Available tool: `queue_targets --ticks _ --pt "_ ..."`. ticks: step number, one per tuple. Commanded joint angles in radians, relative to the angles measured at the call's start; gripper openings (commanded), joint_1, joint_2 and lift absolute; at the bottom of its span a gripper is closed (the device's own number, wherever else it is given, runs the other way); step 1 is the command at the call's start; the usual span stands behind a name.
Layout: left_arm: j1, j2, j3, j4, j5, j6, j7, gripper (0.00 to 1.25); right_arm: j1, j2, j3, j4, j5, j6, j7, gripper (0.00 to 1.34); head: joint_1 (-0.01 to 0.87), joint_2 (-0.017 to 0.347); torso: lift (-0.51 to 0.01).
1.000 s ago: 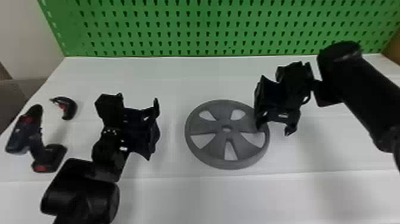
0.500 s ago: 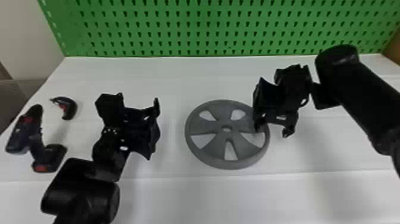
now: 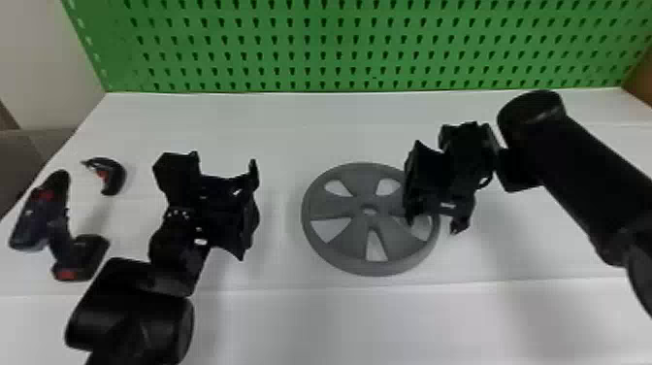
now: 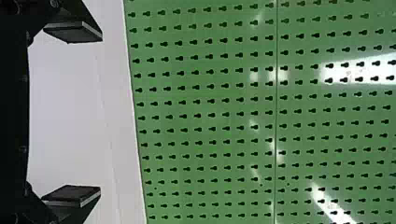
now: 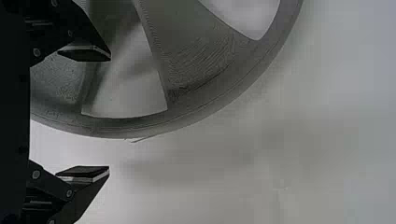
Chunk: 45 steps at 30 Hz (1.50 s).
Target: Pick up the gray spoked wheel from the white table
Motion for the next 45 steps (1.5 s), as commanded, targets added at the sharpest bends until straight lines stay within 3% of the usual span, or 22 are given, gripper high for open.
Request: queue_targets --ticks 1,16,30,36,45 --pt "-0.002 0.0 -0.001 0.0 0.0 0.0 0.0 1.12 0.007 0.0 0.014 0.004 0.014 -0.008 0.016 0.93 0.767 0.035 -0.107" --pt "-0.003 0.0 -0.001 0.0 0.0 0.0 0.0 1.12 0.001 0.002 -0.029 0.005 0.084 -0.01 0.016 0.93 0.767 0.035 -0.107" --pt "-0.003 0.0 -0.003 0.0 -0.001 0.0 0.0 1.12 0.004 0.0 -0.08 0.036 0.06 -0.02 0.025 0.92 0.767 0.035 -0.107" --pt "-0.002 0.0 -0.001 0.0 -0.001 0.0 0.0 1.12 0.006 -0.003 -0.063 0.037 0.061 -0.02 0.037 0.78 0.767 0.035 -0.107" --pt "-0.005 0.0 -0.004 0.0 -0.003 0.0 0.0 1.12 -0.002 -0.006 -0.042 0.037 0.07 -0.02 0.037 0.79 0.767 0.035 -0.107"
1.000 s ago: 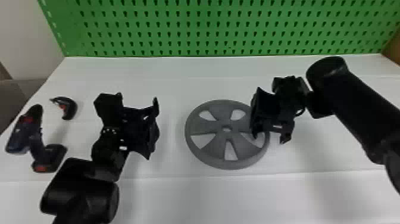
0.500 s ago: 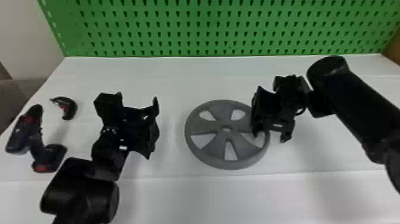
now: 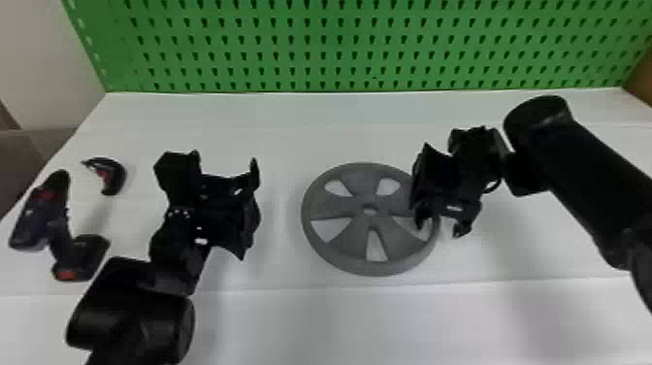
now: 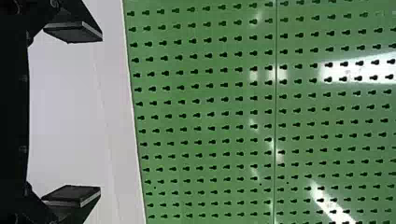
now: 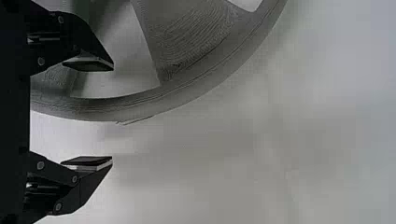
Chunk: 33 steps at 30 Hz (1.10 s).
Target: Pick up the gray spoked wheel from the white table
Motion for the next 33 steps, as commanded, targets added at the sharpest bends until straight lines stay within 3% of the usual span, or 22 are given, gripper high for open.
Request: queue_targets --ticks 1,3,6,12,16,33 --pt "-0.001 0.0 -0.001 0.0 0.0 0.0 0.0 1.12 -0.003 -0.001 0.007 0.001 0.0 0.001 0.0 0.78 0.767 0.035 -0.107" --pt "-0.002 0.0 -0.001 0.0 -0.002 0.0 0.0 1.12 -0.003 -0.001 0.01 0.001 0.002 0.001 0.0 0.71 0.767 0.035 -0.107" --pt "-0.002 0.0 -0.001 0.0 -0.002 0.0 0.0 1.12 -0.003 -0.001 0.011 0.001 0.002 0.001 0.0 0.48 0.767 0.035 -0.107" --pt "-0.002 0.0 -0.001 0.0 -0.002 0.0 0.0 1.12 -0.005 0.0 0.011 0.001 0.0 0.004 0.0 0.38 0.767 0.035 -0.107" --pt "-0.002 0.0 -0.003 0.0 -0.002 0.0 0.0 1.12 -0.006 0.0 0.024 0.001 0.002 0.004 0.0 0.15 0.767 0.035 -0.107" --pt "-0.004 0.0 -0.003 0.003 0.0 0.002 0.0 1.12 -0.011 0.002 0.028 0.001 0.002 0.002 0.001 0.15 0.767 0.035 -0.107"
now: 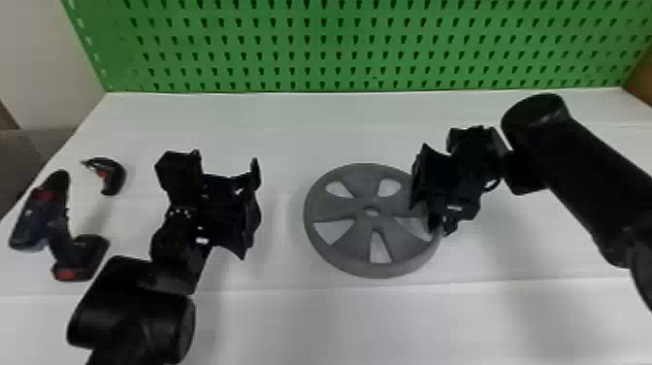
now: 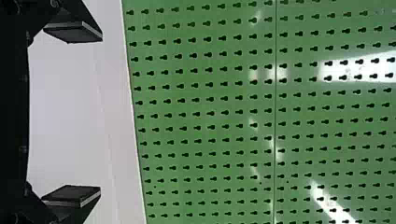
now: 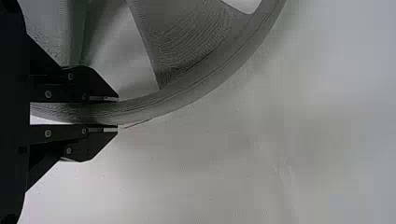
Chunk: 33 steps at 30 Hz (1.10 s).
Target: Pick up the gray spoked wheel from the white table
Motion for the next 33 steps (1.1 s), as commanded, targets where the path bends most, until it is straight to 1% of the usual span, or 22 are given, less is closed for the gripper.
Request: queue_targets --ticks 1,4,7,8,13,19,23,33 --pt "-0.001 0.0 0.0 0.001 0.002 0.0 0.0 1.12 -0.002 0.0 0.002 -0.003 0.0 0.0 0.001 0.15 0.767 0.035 -0.107" --pt "-0.001 0.0 0.002 0.001 0.002 0.0 0.0 1.12 -0.004 -0.001 0.003 -0.017 0.0 0.0 0.0 0.15 0.767 0.035 -0.107" --pt "0.001 0.0 0.002 0.001 0.003 0.0 0.0 1.12 -0.001 -0.006 -0.003 -0.051 0.003 0.002 0.001 0.15 0.767 0.035 -0.107" --pt "0.001 0.0 0.003 0.001 0.003 0.0 0.0 1.12 0.001 -0.007 -0.017 -0.068 0.014 0.008 0.001 0.15 0.767 0.035 -0.107" --pt "0.001 0.0 0.003 0.001 0.003 0.0 0.0 1.12 -0.004 -0.011 -0.075 -0.101 0.057 0.046 0.0 0.15 0.767 0.035 -0.107" --pt "0.001 0.0 0.005 0.001 0.005 0.0 0.0 1.12 -0.019 -0.018 -0.122 -0.137 0.069 0.1 0.0 0.15 0.767 0.035 -0.107" --pt "0.001 0.0 0.003 0.001 0.005 0.0 0.0 1.12 -0.024 -0.023 -0.13 -0.166 0.067 0.126 0.0 0.15 0.767 0.035 -0.107" --pt "0.001 0.0 0.002 0.001 0.005 0.0 0.0 1.12 -0.03 -0.03 -0.127 -0.17 0.06 0.132 0.0 0.15 0.767 0.035 -0.107"
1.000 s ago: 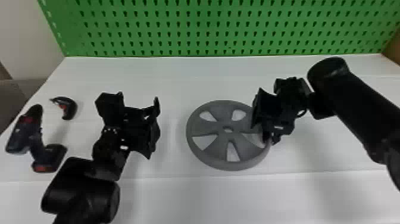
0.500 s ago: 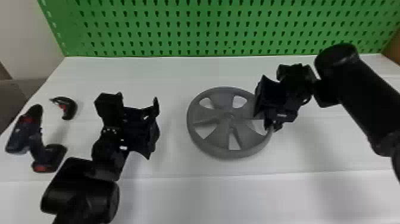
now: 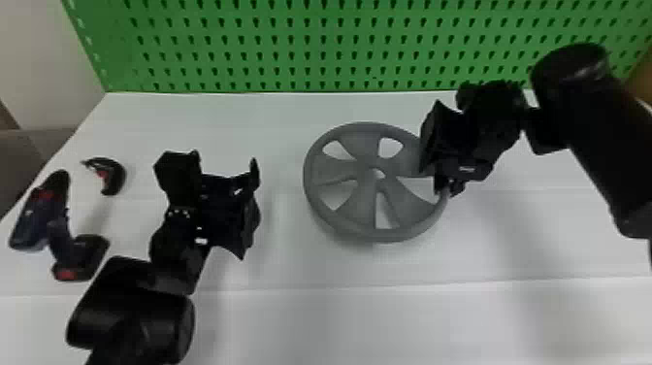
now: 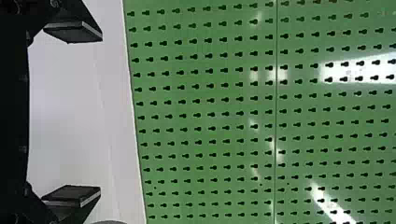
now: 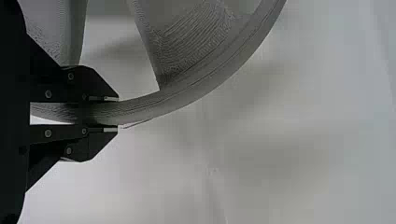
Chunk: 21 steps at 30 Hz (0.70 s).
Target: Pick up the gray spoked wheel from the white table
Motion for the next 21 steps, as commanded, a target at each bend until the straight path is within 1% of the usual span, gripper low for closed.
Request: queue_targets --ticks 1,9,11,13,16,19,21 --pt "0.0 0.0 0.0 0.0 -0.001 0.002 0.0 1.12 0.0 -0.004 0.002 0.0 -0.002 0.0 0.0 0.15 0.767 0.035 -0.107" --pt "0.0 0.0 0.0 0.0 0.001 0.0 0.0 1.12 0.003 -0.004 -0.004 -0.002 -0.007 -0.005 0.0 0.15 0.767 0.035 -0.107" --pt "0.0 0.0 0.001 0.0 0.002 0.0 0.0 1.12 0.012 -0.005 -0.01 -0.02 -0.007 -0.017 0.0 0.15 0.767 0.035 -0.107" --pt "0.002 0.0 0.001 0.0 0.002 0.0 0.0 1.12 0.028 -0.008 -0.018 -0.056 -0.007 -0.037 0.0 0.15 0.767 0.035 -0.107" --pt "0.005 0.0 0.003 0.0 0.002 0.0 0.0 1.12 0.06 -0.021 -0.033 -0.128 -0.006 -0.083 0.002 0.15 0.767 0.035 -0.107" --pt "0.005 0.0 0.006 0.0 0.004 0.0 0.0 1.12 0.1 -0.031 -0.06 -0.215 -0.002 -0.125 0.003 0.15 0.767 0.035 -0.107" --pt "0.006 0.0 0.007 -0.002 0.005 0.0 0.0 1.12 0.137 -0.036 -0.078 -0.289 0.005 -0.154 0.003 0.15 0.767 0.035 -0.107"
